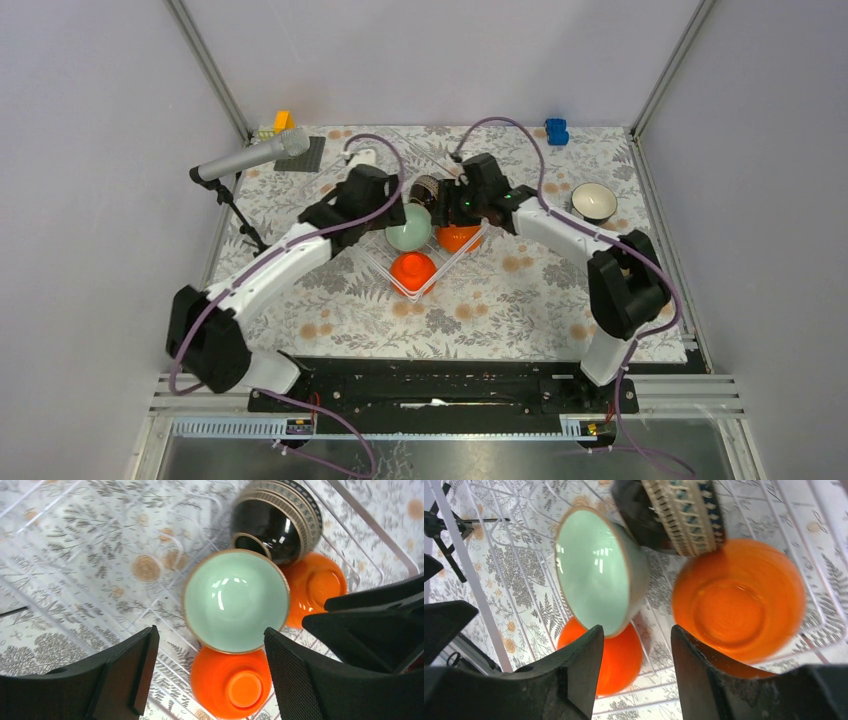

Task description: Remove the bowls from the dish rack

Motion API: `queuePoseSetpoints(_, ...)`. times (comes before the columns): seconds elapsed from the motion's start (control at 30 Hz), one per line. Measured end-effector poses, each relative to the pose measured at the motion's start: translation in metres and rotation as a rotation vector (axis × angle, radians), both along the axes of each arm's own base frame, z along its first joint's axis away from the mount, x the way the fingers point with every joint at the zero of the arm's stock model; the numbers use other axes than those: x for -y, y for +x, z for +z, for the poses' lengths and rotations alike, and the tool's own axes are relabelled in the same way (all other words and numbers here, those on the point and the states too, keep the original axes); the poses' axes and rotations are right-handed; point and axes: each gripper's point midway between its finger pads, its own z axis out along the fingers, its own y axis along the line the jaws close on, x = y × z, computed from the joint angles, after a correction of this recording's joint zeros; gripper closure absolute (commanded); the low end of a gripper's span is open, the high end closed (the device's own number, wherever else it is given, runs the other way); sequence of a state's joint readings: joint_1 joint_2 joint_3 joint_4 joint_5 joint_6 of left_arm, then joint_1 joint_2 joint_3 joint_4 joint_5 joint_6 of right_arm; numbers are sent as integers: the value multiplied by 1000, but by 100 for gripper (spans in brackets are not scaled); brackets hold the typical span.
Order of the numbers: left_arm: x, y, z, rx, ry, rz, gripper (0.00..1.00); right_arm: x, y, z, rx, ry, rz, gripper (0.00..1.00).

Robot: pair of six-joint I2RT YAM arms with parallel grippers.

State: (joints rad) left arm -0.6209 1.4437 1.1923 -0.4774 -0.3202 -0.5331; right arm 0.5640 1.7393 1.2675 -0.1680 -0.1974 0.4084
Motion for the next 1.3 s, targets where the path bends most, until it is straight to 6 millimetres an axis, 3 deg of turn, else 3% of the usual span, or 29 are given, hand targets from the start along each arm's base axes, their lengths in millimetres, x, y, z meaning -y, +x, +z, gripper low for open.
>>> queuePoseSetpoints(0.1,-23,-6,5,23,-61,54,19,-22,-1,4,28,-40,48,42)
queuePoseSetpoints(0.2,-32,-22,10,41,-106,62,19,-34,2,3,52,-89,60,45)
queuePoseSetpoints(0.4,-48,-39,29,97,-184,108,16,-27,16,-28,37,-220,13,52)
queuePoseSetpoints(0.53,-65,-48,31,124,-207,170,16,-27,19,-45,15,-268,5,80)
queuePoseSetpoints(0.67,-80,-54,26,136,-204,235,16,-33,20,-40,23,-267,4,95)
queuePoseSetpoints(0.9,-98,-59,26,170,-197,320,15,-38,14,-29,-3,-248,29,97)
queuePoseSetpoints(1.03,-105,-61,27,186,-191,341,14,-33,9,-10,1,-232,20,100)
queuePoseSetpoints(1.13,-107,-63,27,193,-191,347,14,-26,11,22,35,-186,-12,100)
queuePoseSetpoints(1.3,-109,-65,24,193,-186,348,13,20,36,82,109,-84,-164,100)
